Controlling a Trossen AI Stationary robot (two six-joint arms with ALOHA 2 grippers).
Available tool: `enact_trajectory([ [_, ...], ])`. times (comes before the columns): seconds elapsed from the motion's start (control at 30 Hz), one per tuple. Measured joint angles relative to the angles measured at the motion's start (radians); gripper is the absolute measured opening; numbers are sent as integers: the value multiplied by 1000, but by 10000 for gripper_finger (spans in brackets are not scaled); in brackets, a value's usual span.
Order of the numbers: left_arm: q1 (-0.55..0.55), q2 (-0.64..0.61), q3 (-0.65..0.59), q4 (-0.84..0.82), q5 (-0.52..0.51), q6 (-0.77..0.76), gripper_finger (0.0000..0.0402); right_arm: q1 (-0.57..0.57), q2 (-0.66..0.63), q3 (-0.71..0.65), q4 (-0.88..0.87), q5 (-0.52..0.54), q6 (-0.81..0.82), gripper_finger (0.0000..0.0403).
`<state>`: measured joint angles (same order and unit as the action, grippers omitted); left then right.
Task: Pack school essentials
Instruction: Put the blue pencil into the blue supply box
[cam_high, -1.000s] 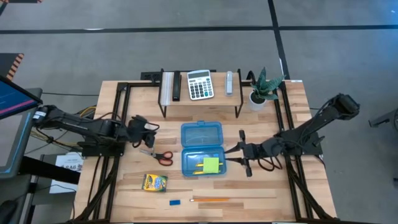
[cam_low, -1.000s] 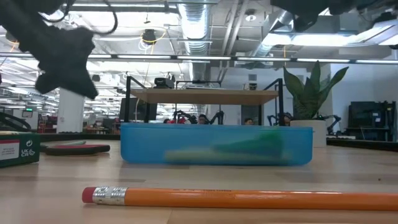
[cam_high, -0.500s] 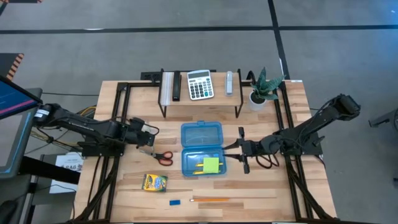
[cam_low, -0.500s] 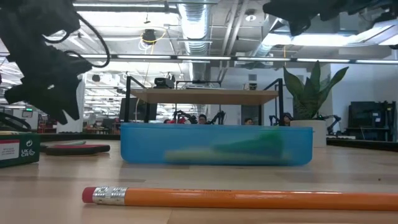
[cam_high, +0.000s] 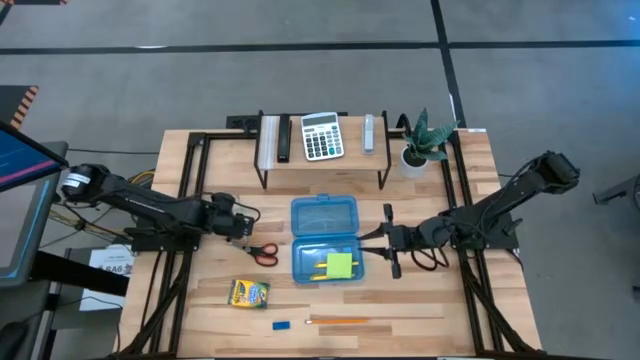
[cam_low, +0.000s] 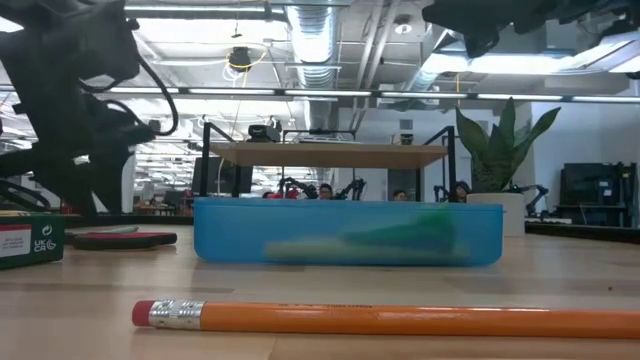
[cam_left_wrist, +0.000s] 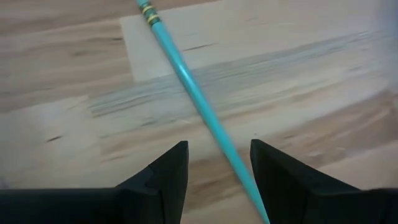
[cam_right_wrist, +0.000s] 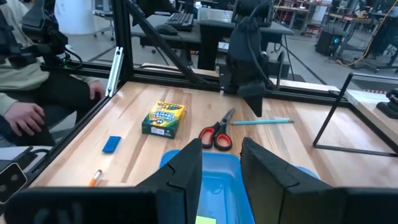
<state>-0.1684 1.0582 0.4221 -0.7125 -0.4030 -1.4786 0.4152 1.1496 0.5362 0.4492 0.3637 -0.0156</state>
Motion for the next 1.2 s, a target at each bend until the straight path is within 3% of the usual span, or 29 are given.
enact_trajectory([
  [0.33, 77, 151, 0, 126, 16, 48, 160, -13, 0, 0, -3, 0, -13, 128],
  [0.63, 140, 243, 10, 136, 6, 90, 152, -12, 0, 0, -14, 0, -19, 128],
  [1.2, 202, 242, 4, 139, -29, 274, 8, -12, 0, 0, -26, 0, -13, 128],
])
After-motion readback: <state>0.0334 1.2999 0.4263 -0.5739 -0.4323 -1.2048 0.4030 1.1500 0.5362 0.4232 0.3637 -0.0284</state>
